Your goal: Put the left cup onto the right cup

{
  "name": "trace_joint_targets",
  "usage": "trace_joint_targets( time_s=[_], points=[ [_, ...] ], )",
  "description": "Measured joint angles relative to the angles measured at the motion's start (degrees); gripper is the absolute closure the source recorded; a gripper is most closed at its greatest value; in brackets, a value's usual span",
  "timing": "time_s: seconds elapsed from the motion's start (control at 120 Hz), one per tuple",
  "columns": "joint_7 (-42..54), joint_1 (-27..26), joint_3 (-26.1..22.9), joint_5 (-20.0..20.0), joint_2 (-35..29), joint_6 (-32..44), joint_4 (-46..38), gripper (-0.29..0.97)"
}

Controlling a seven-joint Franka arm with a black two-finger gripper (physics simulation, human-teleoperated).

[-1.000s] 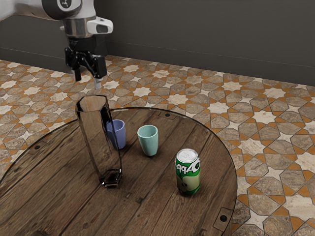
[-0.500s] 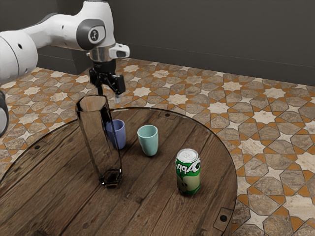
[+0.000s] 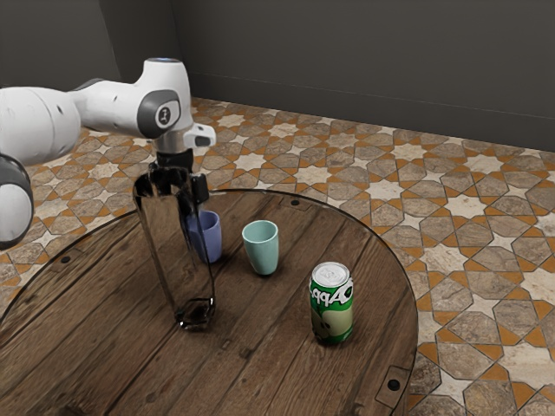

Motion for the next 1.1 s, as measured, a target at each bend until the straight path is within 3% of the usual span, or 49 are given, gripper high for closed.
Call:
trace_joint_targets(
  time_s=[0.158, 0.633, 0.858, 1.1],
  points=[
    [0.7, 1.0, -0.1, 0.1, 4.3, 0.7, 5.4, 0.0],
    [1.4, 1.7, -0.2, 0.0, 7.0, 6.8, -0.3, 0.0],
    [1.3, 1.2, -0.3, 0.2, 7.1, 9.6, -0.4, 0.53],
    [1.1, 0.3, -0.4, 0.2, 6.5, 10.4, 0.3, 0.72]
  ],
)
